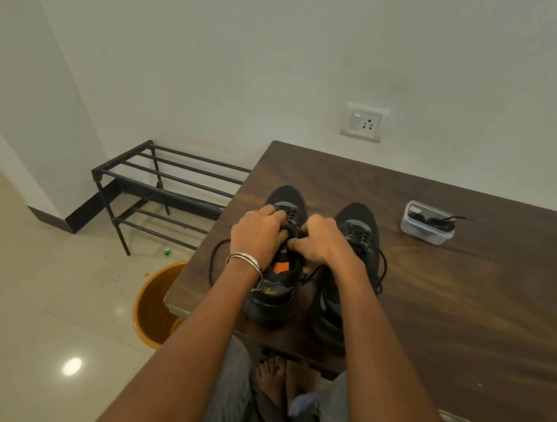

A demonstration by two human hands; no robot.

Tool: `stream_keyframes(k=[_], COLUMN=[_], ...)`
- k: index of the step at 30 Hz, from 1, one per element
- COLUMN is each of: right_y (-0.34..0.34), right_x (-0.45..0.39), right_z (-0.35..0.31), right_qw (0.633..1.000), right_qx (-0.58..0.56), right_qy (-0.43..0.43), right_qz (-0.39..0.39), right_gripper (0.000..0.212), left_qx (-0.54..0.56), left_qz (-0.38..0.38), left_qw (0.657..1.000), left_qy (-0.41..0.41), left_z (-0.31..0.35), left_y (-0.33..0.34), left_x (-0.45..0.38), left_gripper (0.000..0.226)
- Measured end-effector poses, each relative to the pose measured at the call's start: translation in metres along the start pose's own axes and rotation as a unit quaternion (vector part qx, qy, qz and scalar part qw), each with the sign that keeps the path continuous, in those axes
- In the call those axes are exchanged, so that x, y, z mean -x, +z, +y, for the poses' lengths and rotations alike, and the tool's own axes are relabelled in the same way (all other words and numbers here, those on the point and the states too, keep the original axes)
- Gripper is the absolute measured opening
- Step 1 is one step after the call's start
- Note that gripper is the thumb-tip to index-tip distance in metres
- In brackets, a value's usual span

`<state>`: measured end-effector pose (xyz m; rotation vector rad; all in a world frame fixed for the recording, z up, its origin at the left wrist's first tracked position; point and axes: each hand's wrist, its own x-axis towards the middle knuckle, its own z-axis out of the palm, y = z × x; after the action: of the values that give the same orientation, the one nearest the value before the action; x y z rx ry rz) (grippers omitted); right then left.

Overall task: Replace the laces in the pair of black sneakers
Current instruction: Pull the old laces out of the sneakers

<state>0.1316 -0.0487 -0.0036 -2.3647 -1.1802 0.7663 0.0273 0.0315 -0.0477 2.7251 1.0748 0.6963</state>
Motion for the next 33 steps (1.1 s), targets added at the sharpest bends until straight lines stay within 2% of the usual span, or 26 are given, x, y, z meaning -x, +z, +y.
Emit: stream_keyframes(k=[4,8,11,14,17,19,22,24,28,31,32,33], right_y=[0.002,0.002,0.004,0.005,0.005,0.005,0.005,0.006,0.010,0.012,0.012,0.013], right_x=[-0.002,-0.004,-0.005,-0.006,-0.006,-0.005,-0.005,-0.005,-0.006,-0.005,-0.005,-0.005], right_z=[-0.001,-0.001,0.000,0.001,0.001,0.002,0.003,0.002,0.003,0.002,0.002,0.001], right_qw=[0.997,0.997,0.999,0.999,0.997,0.997,0.997,0.995,0.993,0.993,0.992,0.991], right_qx=[0.066,0.075,0.047,0.039,0.069,0.070,0.073,0.090,0.107,0.112,0.117,0.124], right_qy=[-0.037,-0.035,-0.023,-0.017,-0.028,-0.031,-0.033,-0.038,-0.043,-0.045,-0.046,-0.049], right_qz=[0.006,0.008,-0.011,-0.013,0.006,0.008,0.005,0.006,0.004,0.008,0.010,0.012], right_gripper=[0.024,0.021,0.022,0.024,0.025,0.025,0.029,0.031,0.024,0.022,0.022,0.023], left_qx=[0.001,0.023,0.086,0.164,0.255,0.260,0.141,0.045,0.024,0.087,0.130,0.196], left_qz=[0.019,0.041,0.076,0.086,0.085,0.069,0.039,0.044,0.043,0.051,0.064,0.089], left_qw=[1.000,0.999,0.992,0.970,0.943,0.951,0.987,0.998,0.999,0.993,0.983,0.959], left_qy=[0.021,0.025,-0.060,-0.155,-0.194,-0.154,-0.063,-0.016,0.013,-0.060,-0.114,-0.186], left_z=[-0.004,-0.007,-0.008,-0.006,-0.005,-0.006,-0.008,-0.006,-0.004,0.001,0.003,0.003], left_y=[0.005,0.012,0.011,0.013,0.017,0.019,0.019,0.017,0.015,0.009,0.010,0.010], left_x=[-0.003,-0.003,0.000,0.000,-0.001,-0.001,-0.003,-0.003,-0.003,-0.002,-0.003,-0.004], left_gripper=[0.021,0.016,0.015,0.014,0.011,0.006,0.032,0.029,0.020,0.019,0.018,0.019])
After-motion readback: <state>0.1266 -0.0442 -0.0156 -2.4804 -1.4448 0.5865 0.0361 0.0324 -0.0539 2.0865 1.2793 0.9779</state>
